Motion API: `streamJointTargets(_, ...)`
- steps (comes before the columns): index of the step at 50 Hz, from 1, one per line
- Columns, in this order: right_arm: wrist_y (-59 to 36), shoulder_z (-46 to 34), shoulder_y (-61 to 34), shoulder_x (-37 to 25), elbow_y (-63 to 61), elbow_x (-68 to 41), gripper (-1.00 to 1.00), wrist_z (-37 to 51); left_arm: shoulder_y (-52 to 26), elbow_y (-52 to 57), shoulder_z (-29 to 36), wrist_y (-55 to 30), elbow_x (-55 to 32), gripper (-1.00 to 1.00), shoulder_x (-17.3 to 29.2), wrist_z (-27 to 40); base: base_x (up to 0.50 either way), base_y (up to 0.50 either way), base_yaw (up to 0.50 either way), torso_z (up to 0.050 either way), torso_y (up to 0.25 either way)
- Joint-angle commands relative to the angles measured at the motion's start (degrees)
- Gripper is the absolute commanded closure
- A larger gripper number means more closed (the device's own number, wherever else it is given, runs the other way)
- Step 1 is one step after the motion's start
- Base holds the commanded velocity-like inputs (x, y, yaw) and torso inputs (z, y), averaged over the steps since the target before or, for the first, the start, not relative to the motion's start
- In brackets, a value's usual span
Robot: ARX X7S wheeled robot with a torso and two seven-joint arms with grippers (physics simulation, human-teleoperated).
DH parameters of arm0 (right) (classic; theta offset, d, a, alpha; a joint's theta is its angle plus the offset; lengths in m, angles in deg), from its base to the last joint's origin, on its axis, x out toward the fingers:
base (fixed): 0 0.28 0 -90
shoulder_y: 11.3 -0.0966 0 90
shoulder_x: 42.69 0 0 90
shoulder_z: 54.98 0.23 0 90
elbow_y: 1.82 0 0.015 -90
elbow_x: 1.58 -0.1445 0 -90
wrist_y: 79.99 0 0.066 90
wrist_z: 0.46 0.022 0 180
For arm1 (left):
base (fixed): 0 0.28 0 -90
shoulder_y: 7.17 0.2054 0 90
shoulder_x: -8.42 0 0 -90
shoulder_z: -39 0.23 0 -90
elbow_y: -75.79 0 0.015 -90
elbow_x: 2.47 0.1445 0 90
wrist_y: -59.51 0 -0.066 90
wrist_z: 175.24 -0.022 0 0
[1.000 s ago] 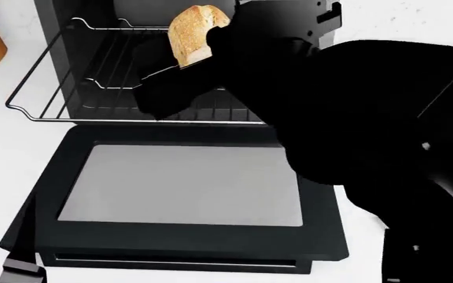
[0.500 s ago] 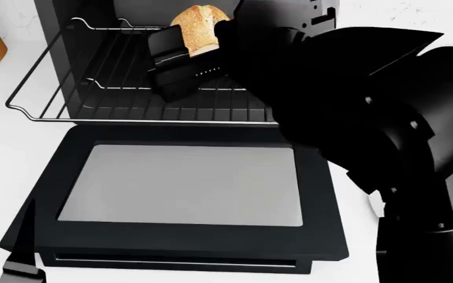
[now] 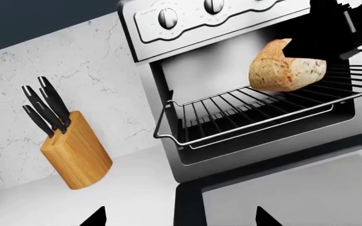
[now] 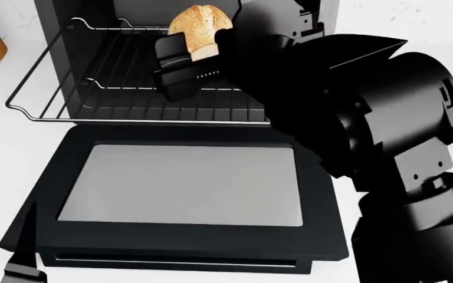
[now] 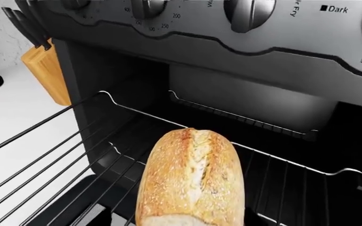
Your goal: Pick the bread from the top rack and place it on the plate on the counter.
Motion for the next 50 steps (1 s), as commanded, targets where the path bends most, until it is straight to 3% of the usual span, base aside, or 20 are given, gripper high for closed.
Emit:
streamJointTargets(1, 3.0, -1.8, -0.3, 0.9, 4.8, 1.9, -1.00, -2.2, 0.3, 0.0, 0.1, -0.1, 0.1, -1.00, 0.0, -0.1, 0.00, 0.00, 0.00, 0.000, 0.000)
streamJointTargets(50, 11.4, -7.3, -3.0, 6.1, 20.5, 6.6, -1.00, -9.3, 1.8, -0.5, 0.5, 0.6, 1.4, -1.00, 0.1, -1.3, 0.00, 0.00, 0.00, 0.000, 0.000)
